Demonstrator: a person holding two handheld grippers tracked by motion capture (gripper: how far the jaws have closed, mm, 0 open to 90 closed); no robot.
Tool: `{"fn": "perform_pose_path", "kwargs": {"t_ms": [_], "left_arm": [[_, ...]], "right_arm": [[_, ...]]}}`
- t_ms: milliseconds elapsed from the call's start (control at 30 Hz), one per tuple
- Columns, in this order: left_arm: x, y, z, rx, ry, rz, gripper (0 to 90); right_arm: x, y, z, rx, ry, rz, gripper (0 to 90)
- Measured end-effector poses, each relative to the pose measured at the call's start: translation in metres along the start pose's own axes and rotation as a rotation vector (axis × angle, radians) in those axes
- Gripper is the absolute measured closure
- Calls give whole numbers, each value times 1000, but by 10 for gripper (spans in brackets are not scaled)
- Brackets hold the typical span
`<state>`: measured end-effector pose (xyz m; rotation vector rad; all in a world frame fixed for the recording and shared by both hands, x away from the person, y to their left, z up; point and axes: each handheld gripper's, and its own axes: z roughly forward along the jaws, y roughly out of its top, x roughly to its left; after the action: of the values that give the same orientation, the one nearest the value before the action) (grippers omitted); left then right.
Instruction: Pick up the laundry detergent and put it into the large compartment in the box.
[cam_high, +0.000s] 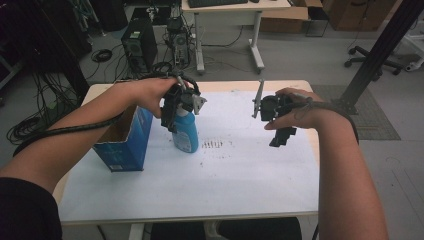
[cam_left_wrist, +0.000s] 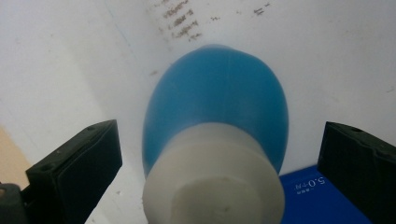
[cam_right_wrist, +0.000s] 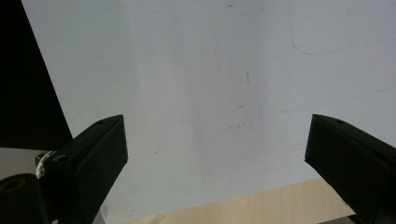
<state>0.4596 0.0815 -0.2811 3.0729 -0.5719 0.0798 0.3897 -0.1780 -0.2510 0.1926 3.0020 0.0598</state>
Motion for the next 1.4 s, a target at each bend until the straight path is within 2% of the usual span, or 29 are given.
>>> {"fn": "perform_pose_path", "kwargs": {"t_ms": [400, 600, 967, 1233, 1400], "left_arm": [[-1, -2, 3, -1, 21, 9, 5], [-1, -2, 4, 0, 37, 18, 38], [1, -1, 5, 13, 36, 8, 93], [2, -1, 8, 2, 30, -8, 118], [2, 0, 7, 4, 38, 2, 140]], "right_arm": [[-1, 2, 3, 3, 1, -6, 57], [-1, 4, 4, 6, 0, -8, 57], [-1, 3, 7, 7, -1, -7, 58], [-1, 2, 7, 10, 0, -7, 59], [-1, 2, 8, 10, 2, -7, 58]]}}
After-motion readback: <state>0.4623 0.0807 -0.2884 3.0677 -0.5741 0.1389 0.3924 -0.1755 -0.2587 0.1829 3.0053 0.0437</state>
